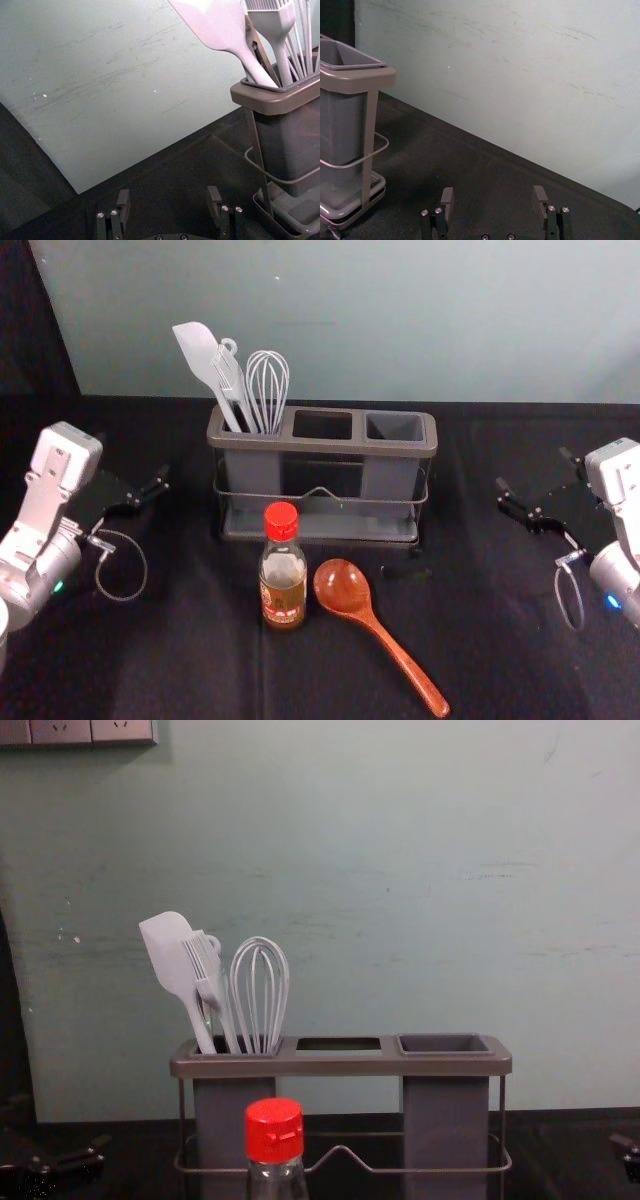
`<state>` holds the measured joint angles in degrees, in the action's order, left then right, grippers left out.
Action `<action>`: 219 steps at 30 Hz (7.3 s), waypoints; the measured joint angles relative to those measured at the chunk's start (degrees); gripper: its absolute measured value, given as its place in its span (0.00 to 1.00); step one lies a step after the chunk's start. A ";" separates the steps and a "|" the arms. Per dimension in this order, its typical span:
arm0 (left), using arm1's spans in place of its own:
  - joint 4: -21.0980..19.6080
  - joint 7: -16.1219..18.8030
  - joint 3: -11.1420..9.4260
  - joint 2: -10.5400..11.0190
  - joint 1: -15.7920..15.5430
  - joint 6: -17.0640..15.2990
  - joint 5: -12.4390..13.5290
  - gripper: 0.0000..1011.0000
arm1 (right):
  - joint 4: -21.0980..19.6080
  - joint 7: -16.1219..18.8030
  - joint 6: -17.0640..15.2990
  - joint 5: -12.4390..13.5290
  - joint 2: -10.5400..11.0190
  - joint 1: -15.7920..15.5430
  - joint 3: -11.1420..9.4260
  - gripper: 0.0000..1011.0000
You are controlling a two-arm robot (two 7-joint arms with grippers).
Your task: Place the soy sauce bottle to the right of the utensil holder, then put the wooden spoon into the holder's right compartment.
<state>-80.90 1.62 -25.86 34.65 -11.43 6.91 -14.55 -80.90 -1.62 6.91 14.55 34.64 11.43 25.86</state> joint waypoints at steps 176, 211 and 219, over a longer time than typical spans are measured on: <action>0.00 0.00 0.00 0.00 0.00 0.00 0.00 0.99 | -8.13 37.02 -6.23 10.38 -9.05 6.70 10.16 0.99; 0.00 0.00 0.00 0.00 0.00 0.00 0.00 0.99 | -8.26 37.04 -6.32 10.55 -8.90 6.68 10.10 0.38; 0.00 0.00 0.00 0.00 0.00 0.00 0.00 0.99 | -8.26 37.04 -6.32 10.55 -8.90 6.68 10.10 0.38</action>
<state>-80.90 1.62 -25.86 34.65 -11.43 6.91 -14.55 -89.16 35.42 0.58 25.09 25.74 18.12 35.96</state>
